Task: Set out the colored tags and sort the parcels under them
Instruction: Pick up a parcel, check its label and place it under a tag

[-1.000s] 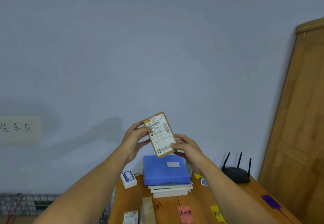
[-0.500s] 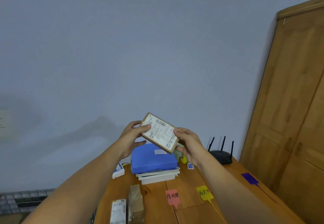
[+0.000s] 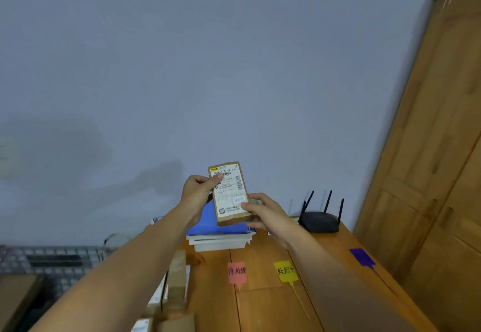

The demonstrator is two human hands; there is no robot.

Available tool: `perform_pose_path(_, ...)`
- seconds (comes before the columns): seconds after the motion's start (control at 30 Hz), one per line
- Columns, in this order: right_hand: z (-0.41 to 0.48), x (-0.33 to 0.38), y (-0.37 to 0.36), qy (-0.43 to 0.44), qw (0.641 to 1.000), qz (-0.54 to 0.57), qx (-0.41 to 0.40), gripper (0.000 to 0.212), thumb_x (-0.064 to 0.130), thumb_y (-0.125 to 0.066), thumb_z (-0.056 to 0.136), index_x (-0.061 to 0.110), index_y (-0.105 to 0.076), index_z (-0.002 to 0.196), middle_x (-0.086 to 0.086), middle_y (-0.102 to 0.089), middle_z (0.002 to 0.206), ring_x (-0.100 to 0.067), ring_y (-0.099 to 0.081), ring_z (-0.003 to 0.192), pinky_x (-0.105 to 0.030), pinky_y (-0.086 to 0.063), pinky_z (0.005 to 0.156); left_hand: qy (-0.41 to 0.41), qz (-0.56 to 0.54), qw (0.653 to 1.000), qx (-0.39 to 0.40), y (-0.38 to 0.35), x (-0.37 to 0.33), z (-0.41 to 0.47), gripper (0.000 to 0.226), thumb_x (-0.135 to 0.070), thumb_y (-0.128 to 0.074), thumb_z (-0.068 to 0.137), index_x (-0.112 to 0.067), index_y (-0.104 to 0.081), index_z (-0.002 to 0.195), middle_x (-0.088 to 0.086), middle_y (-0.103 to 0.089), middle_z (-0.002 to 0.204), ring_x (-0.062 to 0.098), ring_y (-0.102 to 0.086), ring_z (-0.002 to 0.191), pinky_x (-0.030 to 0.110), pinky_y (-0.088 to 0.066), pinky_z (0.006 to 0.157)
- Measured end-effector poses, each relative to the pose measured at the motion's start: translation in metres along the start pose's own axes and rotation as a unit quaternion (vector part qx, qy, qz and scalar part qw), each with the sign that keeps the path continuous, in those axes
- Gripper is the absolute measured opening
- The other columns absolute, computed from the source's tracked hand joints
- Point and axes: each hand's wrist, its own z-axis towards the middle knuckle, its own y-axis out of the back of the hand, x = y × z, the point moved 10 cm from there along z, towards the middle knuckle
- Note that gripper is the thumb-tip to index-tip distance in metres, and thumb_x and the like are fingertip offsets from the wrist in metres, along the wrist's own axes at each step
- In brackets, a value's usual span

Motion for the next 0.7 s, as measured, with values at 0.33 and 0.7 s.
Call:
perform_pose_path(0.33,0.003,-0.118,0.077,-0.077,0.997,-0.015,0.022,0.042,0.034,-0.067,0.095,0.025,-0.049,0.132,0.001,-0.065,0.114,-0.015,-0.069,0.099,-0.027,-0.059,0.087,0.080,0.073,0.994,-0.021,-0.076,0.150,-0.036,0.021,-0.012,-0.063,0.098,-0.020,-0.068,0.117,0.001,-0.076,0.110,0.018,-0.073,0.097,0.031,-0.057,0.076)
perform_pose_path(0.7,0.018,-0.309,0.060,-0.202,0.969,-0.133,0.045,0.042,0.035,-0.060,0.093,0.025,-0.060,0.134,0.006,-0.069,0.121,-0.015,-0.065,0.106,-0.040,-0.052,0.099,0.183,0.160,0.970,-0.022,-0.029,0.348,-0.051,0.037,-0.010,-0.065,0.098,-0.012,-0.064,0.136,0.005,-0.072,0.128,0.021,-0.073,0.107,0.042,-0.061,0.093)
